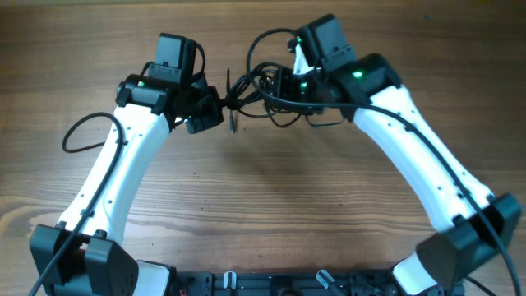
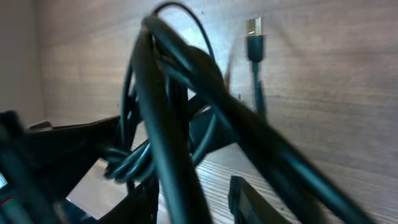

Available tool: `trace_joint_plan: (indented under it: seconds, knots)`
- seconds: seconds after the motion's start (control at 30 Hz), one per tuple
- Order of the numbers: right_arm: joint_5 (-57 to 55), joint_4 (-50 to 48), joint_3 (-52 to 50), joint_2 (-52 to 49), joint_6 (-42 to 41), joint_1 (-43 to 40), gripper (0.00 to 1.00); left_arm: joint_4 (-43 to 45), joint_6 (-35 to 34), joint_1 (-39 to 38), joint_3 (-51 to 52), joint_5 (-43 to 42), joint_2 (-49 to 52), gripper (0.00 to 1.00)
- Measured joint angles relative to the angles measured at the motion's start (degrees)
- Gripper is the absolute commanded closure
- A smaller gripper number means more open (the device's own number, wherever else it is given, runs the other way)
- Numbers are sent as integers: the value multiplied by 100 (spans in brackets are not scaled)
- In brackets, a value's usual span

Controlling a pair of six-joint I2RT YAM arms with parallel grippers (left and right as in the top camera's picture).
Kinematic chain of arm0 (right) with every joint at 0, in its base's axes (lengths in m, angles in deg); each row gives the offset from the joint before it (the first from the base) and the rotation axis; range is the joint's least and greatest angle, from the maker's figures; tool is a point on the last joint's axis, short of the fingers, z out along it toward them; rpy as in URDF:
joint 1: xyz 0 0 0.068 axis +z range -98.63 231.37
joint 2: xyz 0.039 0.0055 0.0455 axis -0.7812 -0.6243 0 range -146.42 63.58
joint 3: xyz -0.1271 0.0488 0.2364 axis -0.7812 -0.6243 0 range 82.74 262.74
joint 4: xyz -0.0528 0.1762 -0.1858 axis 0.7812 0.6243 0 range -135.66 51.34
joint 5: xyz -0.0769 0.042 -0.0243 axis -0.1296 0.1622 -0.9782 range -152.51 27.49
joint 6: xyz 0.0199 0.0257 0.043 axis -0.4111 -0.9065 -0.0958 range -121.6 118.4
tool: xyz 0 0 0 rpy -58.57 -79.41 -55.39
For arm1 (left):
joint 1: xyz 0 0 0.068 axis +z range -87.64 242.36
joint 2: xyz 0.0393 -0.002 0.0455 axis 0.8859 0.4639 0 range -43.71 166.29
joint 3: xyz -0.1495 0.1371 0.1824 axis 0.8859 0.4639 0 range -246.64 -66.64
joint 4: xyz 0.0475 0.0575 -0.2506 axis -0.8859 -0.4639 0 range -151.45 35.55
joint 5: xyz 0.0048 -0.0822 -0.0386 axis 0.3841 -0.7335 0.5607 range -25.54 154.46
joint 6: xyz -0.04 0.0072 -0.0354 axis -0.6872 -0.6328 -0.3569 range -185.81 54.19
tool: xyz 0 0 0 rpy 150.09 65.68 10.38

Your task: Untangle cables

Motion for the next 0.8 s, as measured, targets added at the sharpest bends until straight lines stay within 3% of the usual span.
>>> trace_joint_plan:
  seconds: [0.1, 0.33, 0.5, 0.67, 0.8]
  knots:
    - [109, -15, 0, -63, -17, 26, 96, 0, 0, 0, 0, -7, 0, 96]
    - [396, 459, -2, 501, 446, -264, 96, -28, 0, 0, 0, 632, 2, 96]
    - [1248, 721, -7, 1958, 1001, -1707, 96, -50, 0, -131, -2, 807, -2, 96]
    - [1779, 789, -81, 2240, 1062, -3355, 96, -57, -2, -234, -63, 625, -26, 96]
    - [2186, 890, -83, 2232, 1224, -3558, 96, -304, 4, -240, -68, 610, -26, 96]
